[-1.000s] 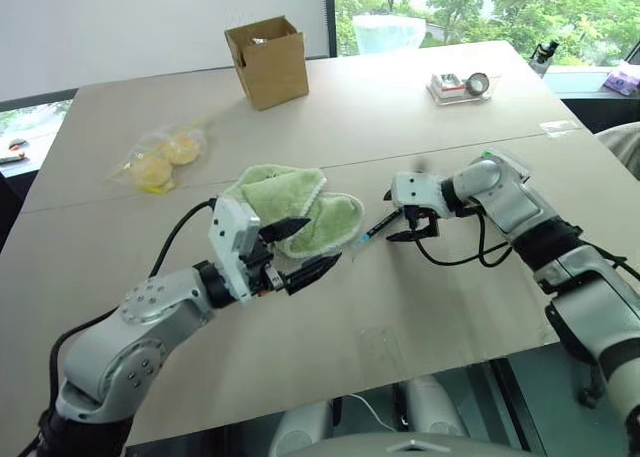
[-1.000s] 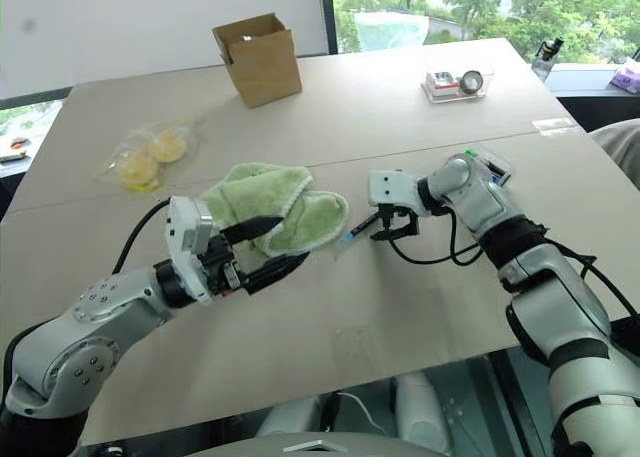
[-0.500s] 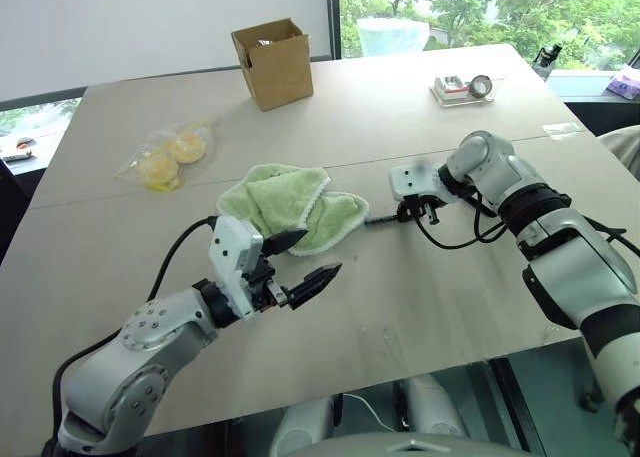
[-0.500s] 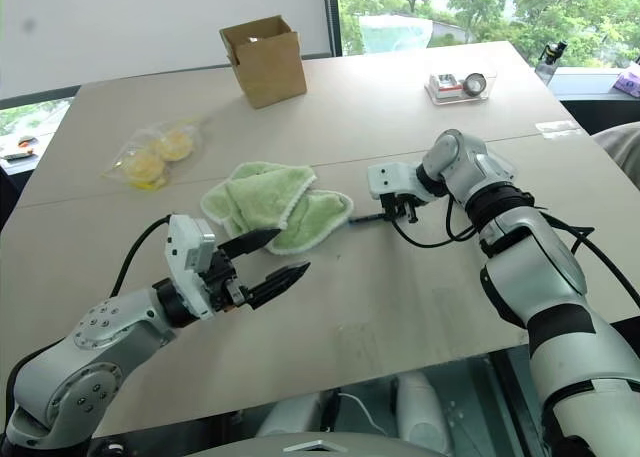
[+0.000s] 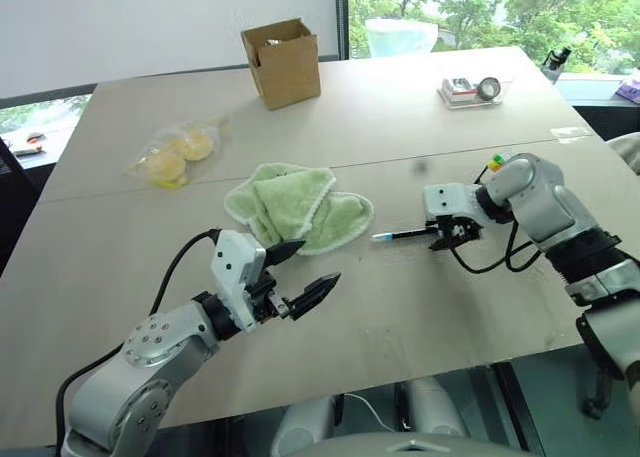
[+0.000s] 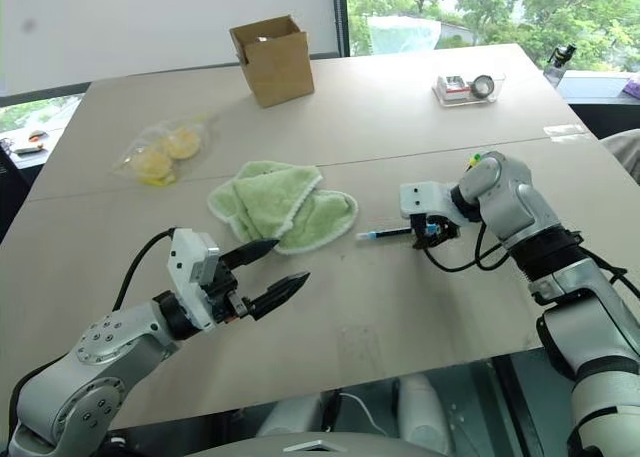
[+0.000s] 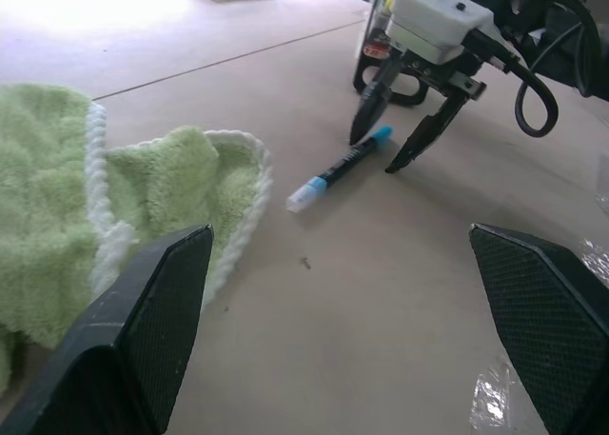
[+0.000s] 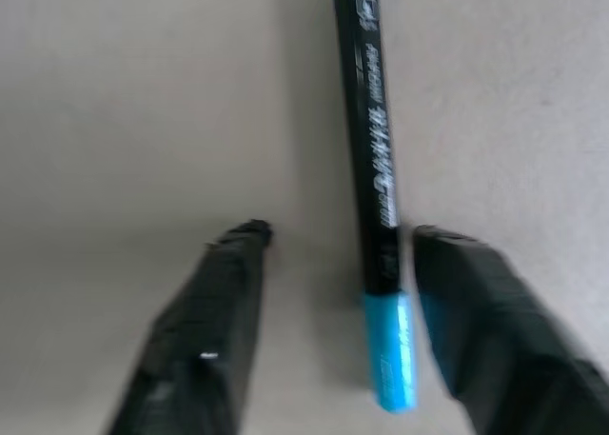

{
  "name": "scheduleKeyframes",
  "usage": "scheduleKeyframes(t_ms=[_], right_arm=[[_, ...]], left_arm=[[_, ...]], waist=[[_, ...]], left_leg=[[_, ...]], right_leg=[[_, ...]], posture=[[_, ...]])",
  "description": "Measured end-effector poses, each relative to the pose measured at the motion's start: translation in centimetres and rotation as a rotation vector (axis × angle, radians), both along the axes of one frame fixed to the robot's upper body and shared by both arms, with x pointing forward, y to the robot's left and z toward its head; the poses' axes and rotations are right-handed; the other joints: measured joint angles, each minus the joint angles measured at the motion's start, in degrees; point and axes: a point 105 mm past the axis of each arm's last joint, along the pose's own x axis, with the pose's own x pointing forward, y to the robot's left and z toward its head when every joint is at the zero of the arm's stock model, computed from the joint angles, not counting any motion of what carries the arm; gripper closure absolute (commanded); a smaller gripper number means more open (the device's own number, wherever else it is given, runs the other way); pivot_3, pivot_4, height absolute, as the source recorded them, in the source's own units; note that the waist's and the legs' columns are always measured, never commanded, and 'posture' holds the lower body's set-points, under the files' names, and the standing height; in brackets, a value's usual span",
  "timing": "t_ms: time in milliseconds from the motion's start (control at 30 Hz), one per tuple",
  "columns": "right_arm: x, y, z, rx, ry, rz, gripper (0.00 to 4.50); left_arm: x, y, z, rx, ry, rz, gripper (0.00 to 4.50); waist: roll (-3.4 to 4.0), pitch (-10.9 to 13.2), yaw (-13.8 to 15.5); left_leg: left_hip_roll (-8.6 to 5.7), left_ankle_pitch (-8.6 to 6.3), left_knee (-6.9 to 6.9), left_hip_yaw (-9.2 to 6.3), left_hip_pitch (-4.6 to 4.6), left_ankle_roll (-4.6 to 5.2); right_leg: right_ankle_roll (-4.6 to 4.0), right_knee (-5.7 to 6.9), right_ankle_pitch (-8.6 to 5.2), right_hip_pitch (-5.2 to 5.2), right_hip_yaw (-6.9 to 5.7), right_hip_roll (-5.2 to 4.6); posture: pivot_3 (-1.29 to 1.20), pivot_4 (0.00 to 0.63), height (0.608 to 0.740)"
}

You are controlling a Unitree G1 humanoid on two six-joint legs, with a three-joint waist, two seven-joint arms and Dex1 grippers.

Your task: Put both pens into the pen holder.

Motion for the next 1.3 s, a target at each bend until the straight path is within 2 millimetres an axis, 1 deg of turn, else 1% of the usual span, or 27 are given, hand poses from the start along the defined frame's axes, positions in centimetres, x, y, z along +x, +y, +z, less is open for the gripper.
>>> scheduleKeyframes(t_ms=[67, 100, 167, 267, 467, 500, 567, 600, 633, 667, 700, 733, 867, 933, 1000, 1033, 1067, 1100, 1133, 1167, 1233, 1267, 1300], right_arm=[[-0.2, 0.4, 0.0, 0.013, 0.008, -0.005, 1.39], [-0.5, 1.6, -0.2, 0.048, 0.029, -0.015, 1.39], [-0.5, 2.8, -0.3, 0.076, 0.03, -0.018, 1.39], [-0.4, 4.1, -0.3, 0.097, 0.034, -0.009, 1.39], [-0.1, 5.6, -0.5, 0.104, 0.06, 0.005, 1.39], [0.0, 5.8, -0.6, 0.098, 0.065, 0.011, 1.61], [0.6, 6.2, -0.7, 0.087, 0.068, 0.01, 2.3], [0.8, 6.2, -0.7, 0.083, 0.067, 0.006, 2.76], [1.1, 6.4, -0.8, 0.074, 0.066, 0.012, 3.35], [1.2, 6.6, -0.8, 0.07, 0.066, 0.02, 3.78], [1.4, 6.7, -0.7, 0.068, 0.06, 0.032, 4.31], [1.5, 6.7, -0.7, 0.065, 0.057, 0.037, 4.45], [1.8, 6.6, -0.5, 0.088, 0.058, 0.032, 4.45], [2.1, 6.1, -0.1, 0.145, 0.059, -0.025, 4.45], [2.5, 5.9, 1.2, 0.257, 0.057, -0.081, 4.45], [2.6, 6.0, 2.3, 0.345, 0.05, -0.102, 4.45], [2.8, 6.1, 4.0, 0.475, 0.037, -0.126, 4.45], [2.8, 6.2, 5.2, 0.542, 0.024, -0.126, 4.45], [2.9, 5.9, 8.0, 0.684, -0.026, -0.141, 4.45], [2.9, 5.2, 10.2, 0.803, -0.084, -0.163, 4.45], [2.9, 4.6, 11.9, 0.877, -0.141, -0.184, 4.45], [2.7, 3.5, 13.3, 0.976, -0.204, -0.231, 4.45], [2.7, 3.0, 13.8, 1.012, -0.229, -0.258, 4.45]], left_arm=[[0.0, 0.0, 0.0, 0.008, -0.002, -0.006, 0.0], [-0.1, 0.1, -0.1, 0.022, -0.005, -0.021, 0.0], [-0.1, 0.1, -0.1, 0.024, -0.006, -0.034, 0.0], [-0.1, 0.4, -0.3, 0.04, -0.003, -0.043, 0.0], [0.0, 1.1, -0.2, 0.049, -0.019, -0.038, 0.0], [-0.2, 1.1, -0.3, 0.053, -0.011, -0.049, 0.0], [-0.7, 1.1, -0.5, 0.072, -0.007, -0.09, 0.0], [-0.8, 1.1, -0.4, 0.078, -0.014, -0.104, 0.0], [-0.7, 1.1, -0.1, 0.085, -0.035, -0.118, 0.0], [-0.6, 1.2, 0.1, 0.087, -0.047, -0.121, 0.0], [-0.2, 1.6, 0.3, 0.084, -0.057, -0.117, 0.0], [0.1, 1.9, 0.5, 0.084, -0.061, -0.114, 0.0], [1.6, 3.2, 0.9, 0.118, -0.064, -0.135, 0.0], [2.7, 3.7, 1.8, 0.111, -0.069, -0.165, 0.0], [3.6, 4.0, 2.8, 0.098, -0.074, -0.19, 0.0], [4.1, 3.9, 3.3, 0.082, -0.076, -0.207, 0.0], [4.7, 3.7, 4.0, 0.066, -0.082, -0.228, 0.0], [4.9, 3.8, 4.4, 0.06, -0.089, -0.233, 0.0], [5.4, 3.6, 5.1, 0.052, -0.103, -0.253, 0.0], [5.9, 3.3, 5.6, 0.048, -0.108, -0.272, 0.0], [6.0, 3.1, 5.6, 0.047, -0.105, -0.288, 0.0], [6.2, 2.7, 5.7, 0.042, -0.097, -0.319, 0.0], [6.3, 2.5, 5.8, 0.039, -0.093, -0.329, 0.0]], waist=[[0.0, 0.0, -0.2], [0.0, 0.0, -0.4], [-0.01, 0.0, -0.8], [-0.01, 0.0, -1.4], [-0.05, 0.0, -1.7], [-0.08, -0.1, -1.8], [-0.11, -0.1, -1.8], [-0.11, -0.1, -1.8], [-0.1, -0.1, -1.8], [-0.12, -0.1, -1.8], [-0.13, -0.1, -1.8], [-0.13, -0.1, -1.7], [-0.13, -0.1, -1.7], [-0.13, -0.1, -1.5], [-0.08, 0.0, -1.4], [-0.06, 0.0, -1.4], [-0.07, 0.0, -1.4], [-0.07, 0.0, -1.5], [-0.08, 0.0, -1.7], [-0.08, 0.0, -1.8], [-0.08, 0.0, -2.0], [-0.08, 0.0, -2.0], [-0.08, 0.0, -2.1]], left_leg=[[0.0, 0.0, 0.0, 0.0, 0.01, 0.0], [0.01, 0.0, -0.02, 0.0, 0.03, 0.0], [0.01, 0.0, -0.05, 0.0, 0.09, -0.01], [0.01, 0.0, -0.06, 0.0, 0.11, -0.01], [0.01, -0.01, -0.07, 0.0, 0.15, -0.01], [0.01, -0.01, -0.1, 0.02, 0.22, -0.01], [0.0, -0.01, -0.27, 0.07, 0.59, -0.02], [0.0, -0.01, -0.43, 0.13, 0.84, -0.01], [0.0, -0.01, -0.56, 0.16, 1.08, -0.01], [0.01, -0.01, -0.63, 0.15, 1.13, -0.02], [0.04, 0.0, -0.69, 0.14, 1.17, -0.03], [0.05, 0.0, -0.71, 0.12, 1.19, -0.04], [0.03, 0.02, -0.71, 0.12, 1.15, -0.06], [0.0, 0.02, -0.67, 0.05, 0.9, -0.06], [-0.02, 0.02, -0.67, 0.04, 0.71, -0.06], [-0.02, 0.02, -0.67, -0.01, 0.59, -0.06], [-0.01, 0.03, -0.67, -0.09, 0.39, -0.06], [-0.01, 0.03, -0.65, -0.14, 0.24, -0.07], [-0.02, 0.04, -0.62, -0.13, 0.09, -0.08], [-0.02, 0.04, -0.5, -0.19, -0.12, -0.09], [-0.04, 0.04, -0.4, -0.13, -0.26, -0.09], [-0.05, 0.04, -0.39, -0.15, -0.28, -0.09], [-0.07, 0.04, -0.37, -0.08, -0.28, -0.09]], right_leg=[[0.0, 0.0, 0.0, -0.01, 0.02, 0.01], [0.0, 0.0, 0.0, -0.01, 0.05, 0.03], [0.0, 0.02, 0.0, -0.01, 0.1, 0.05], [-0.01, 0.04, 0.0, -0.01, 0.12, 0.06], [-0.01, 0.04, 0.01, -0.01, 0.15, 0.07], [-0.03, 0.06, 0.02, 0.0, 0.18, 0.07], [-0.11, 0.06, 0.07, 0.16, 0.22, 0.06], [-0.13, 0.04, 0.08, 0.29, 0.25, 0.05], [-0.13, 0.04, 0.08, 0.36, 0.29, 0.06], [-0.15, 0.04, 0.08, 0.37, 0.28, 0.07], [-0.19, 0.06, 0.11, 0.37, 0.27, 0.1], [-0.2, 0.07, 0.11, 0.37, 0.26, 0.11], [-0.21, 0.05, 0.13, 0.36, 0.25, 0.11], [-0.2, 0.05, 0.14, 0.16, 0.19, 0.09], [-0.2, 0.04, 0.14, 0.03, 0.14, 0.05], [-0.2, 0.03, 0.14, -0.04, 0.09, 0.02], [-0.2, -0.03, 0.14, -0.19, -0.01, 0.02], [-0.2, -0.02, 0.14, -0.35, -0.06, 0.01], [-0.2, 0.01, 0.14, -0.53, -0.09, -0.03], [-0.2, 0.01, 0.14, -0.68, -0.2, -0.04], [-0.2, 0.04, 0.15, -0.86, -0.34, -0.11], [-0.2, 0.04, 0.15, -0.88, -0.51, -0.18], [-0.2, 0.03, 0.15, -0.91, -0.65, -0.26]], posture=[[0.0, 0.15, 0.74], [0.0, 0.15, 0.74], [0.0, 0.15, 0.74], [0.0, 0.15, 0.74], [0.0, 0.15, 0.74], [0.0, 0.15, 0.74], [0.0, 0.15, 0.74], [0.0, 0.15, 0.74], [0.0, 0.15, 0.74], [0.0, 0.15, 0.74], [0.0, 0.15, 0.74], [0.0, 0.15, 0.74], [0.0, 0.15, 0.74], [0.0, 0.15, 0.74], [0.0, 0.15, 0.74], [0.0, 0.15, 0.74], [0.0, 0.15, 0.74], [0.0, 0.15, 0.74], [0.0, 0.15, 0.74], [0.0, 0.15, 0.74], [0.0, 0.15, 0.74], [0.0, 0.15, 0.74], [0.0, 0.15, 0.74]])
